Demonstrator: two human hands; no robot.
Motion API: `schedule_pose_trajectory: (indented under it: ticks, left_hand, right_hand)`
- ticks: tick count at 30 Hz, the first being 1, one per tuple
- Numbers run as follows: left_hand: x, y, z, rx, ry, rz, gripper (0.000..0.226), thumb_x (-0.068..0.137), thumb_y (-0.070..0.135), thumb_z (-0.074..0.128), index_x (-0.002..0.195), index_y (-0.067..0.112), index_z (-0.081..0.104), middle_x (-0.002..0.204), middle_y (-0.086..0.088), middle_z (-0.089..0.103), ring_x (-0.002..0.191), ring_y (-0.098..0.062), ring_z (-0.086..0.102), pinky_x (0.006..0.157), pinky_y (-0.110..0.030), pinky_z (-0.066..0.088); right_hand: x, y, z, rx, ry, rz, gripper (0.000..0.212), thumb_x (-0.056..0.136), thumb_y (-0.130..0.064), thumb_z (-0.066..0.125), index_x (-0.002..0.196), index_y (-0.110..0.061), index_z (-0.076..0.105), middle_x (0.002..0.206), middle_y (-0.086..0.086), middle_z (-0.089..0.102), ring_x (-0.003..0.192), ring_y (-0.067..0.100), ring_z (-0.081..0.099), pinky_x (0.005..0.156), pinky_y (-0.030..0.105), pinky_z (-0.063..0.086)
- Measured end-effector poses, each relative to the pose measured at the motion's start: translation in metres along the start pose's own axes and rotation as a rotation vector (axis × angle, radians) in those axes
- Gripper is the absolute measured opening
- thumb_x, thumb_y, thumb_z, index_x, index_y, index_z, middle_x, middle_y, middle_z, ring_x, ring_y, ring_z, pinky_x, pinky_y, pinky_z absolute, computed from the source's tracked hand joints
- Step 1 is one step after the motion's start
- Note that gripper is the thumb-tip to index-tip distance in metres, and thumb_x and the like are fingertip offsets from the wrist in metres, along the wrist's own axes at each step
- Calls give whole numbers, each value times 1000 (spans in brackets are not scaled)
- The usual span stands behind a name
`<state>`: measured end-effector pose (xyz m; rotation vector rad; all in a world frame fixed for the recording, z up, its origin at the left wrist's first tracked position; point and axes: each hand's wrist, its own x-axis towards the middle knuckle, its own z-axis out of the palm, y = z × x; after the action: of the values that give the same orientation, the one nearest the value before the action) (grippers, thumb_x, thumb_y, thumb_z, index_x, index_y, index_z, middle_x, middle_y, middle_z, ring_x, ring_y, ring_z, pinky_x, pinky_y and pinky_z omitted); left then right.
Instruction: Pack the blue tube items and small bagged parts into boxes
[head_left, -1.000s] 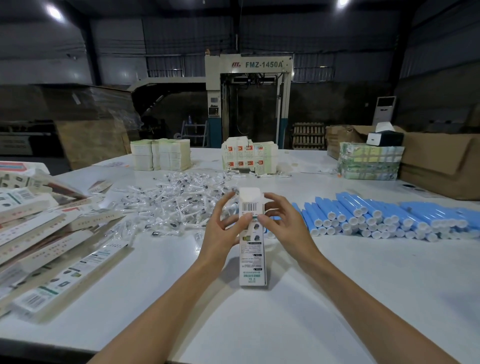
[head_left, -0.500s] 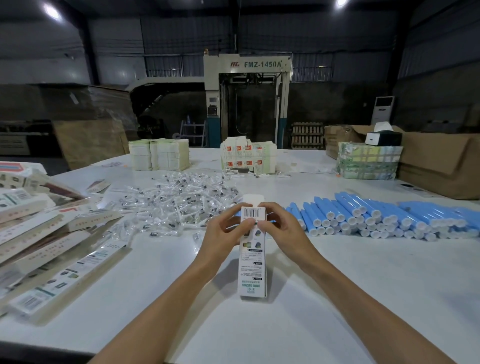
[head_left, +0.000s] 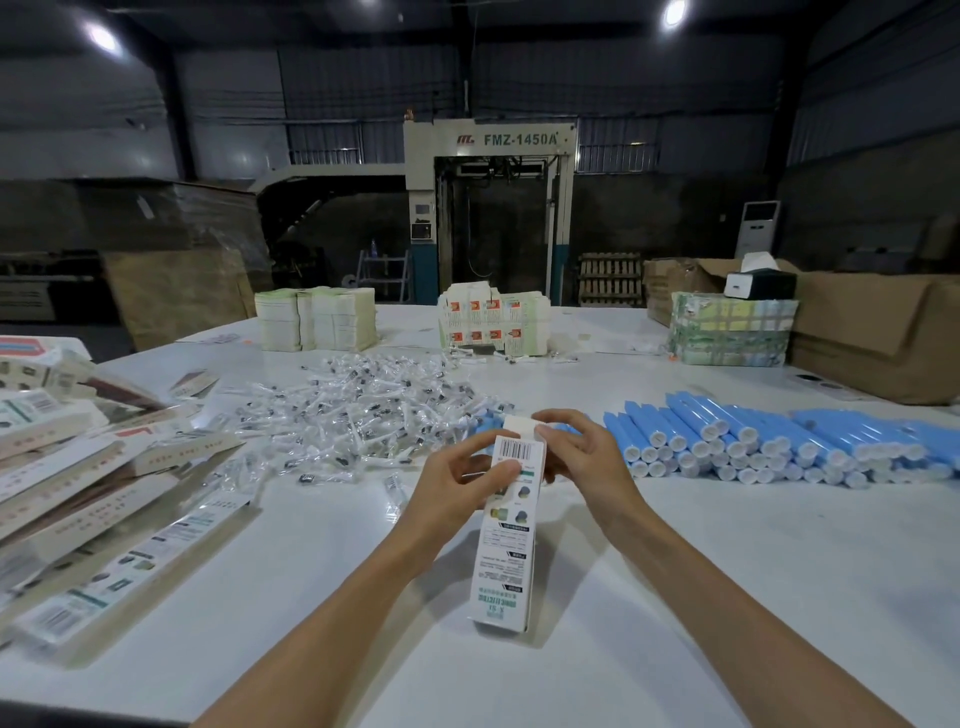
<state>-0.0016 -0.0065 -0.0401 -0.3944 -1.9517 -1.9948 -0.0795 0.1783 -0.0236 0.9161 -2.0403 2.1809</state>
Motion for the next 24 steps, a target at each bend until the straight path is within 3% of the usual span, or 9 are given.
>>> schedule_pose_trajectory:
  ticks: [3, 11, 15, 17, 19, 24]
  left_hand:
    - [0, 1, 1, 7, -12, 8, 34, 98, 23, 80, 131, 31, 76, 108, -11, 83, 98, -23, 80, 74, -26, 61]
    - [0, 1, 0, 37, 5, -8, 38, 99, 22, 78, 136, 23, 72, 101, -12, 83, 89, -21, 80, 71, -24, 59]
    - [0, -1, 0, 34, 19, -10, 39, 98, 25, 80, 137, 27, 72, 103, -11, 83, 93, -23, 80, 72, -25, 59]
    - [0, -1, -1, 33, 41, -17, 42, 98, 25, 79, 139, 25, 70, 104, -11, 83, 96, -25, 80, 72, -26, 59]
    - [1, -1, -1, 26, 52, -20, 45, 98, 24, 80, 141, 21, 69, 106, -10, 83, 98, -26, 81, 73, -26, 60]
    - [1, 0, 4, 39, 38, 12, 38, 98, 20, 80, 136, 18, 71, 110, -8, 83, 100, -22, 80, 75, -27, 62]
  right_hand:
    - [2, 2, -5, -16, -32, 9, 9, 104, -21, 63, 112, -23, 67, 90, 17, 79, 79, 23, 66, 70, 37, 54]
    - [-2, -8, -3, -203, -72, -154, 5, 108, -16, 57, 107, -21, 59, 76, 13, 75, 67, 20, 64, 64, 32, 53]
    - [-2, -13, -5, -249, -88, -184, 6, 109, -15, 56, 108, -17, 61, 81, 8, 77, 76, 22, 73, 67, 31, 55]
    - [-2, -15, -7, -241, -120, -163, 10, 110, -20, 54, 113, -15, 62, 90, 7, 79, 87, 26, 76, 74, 35, 60]
    - [-3, -18, -5, -163, -124, -92, 19, 111, -28, 50, 115, -14, 63, 99, 7, 80, 94, 26, 77, 79, 30, 61]
    - [-3, -22, 4, -45, 26, 6, 23, 108, -33, 57, 102, -13, 66, 88, 6, 79, 83, 21, 78, 68, 23, 58]
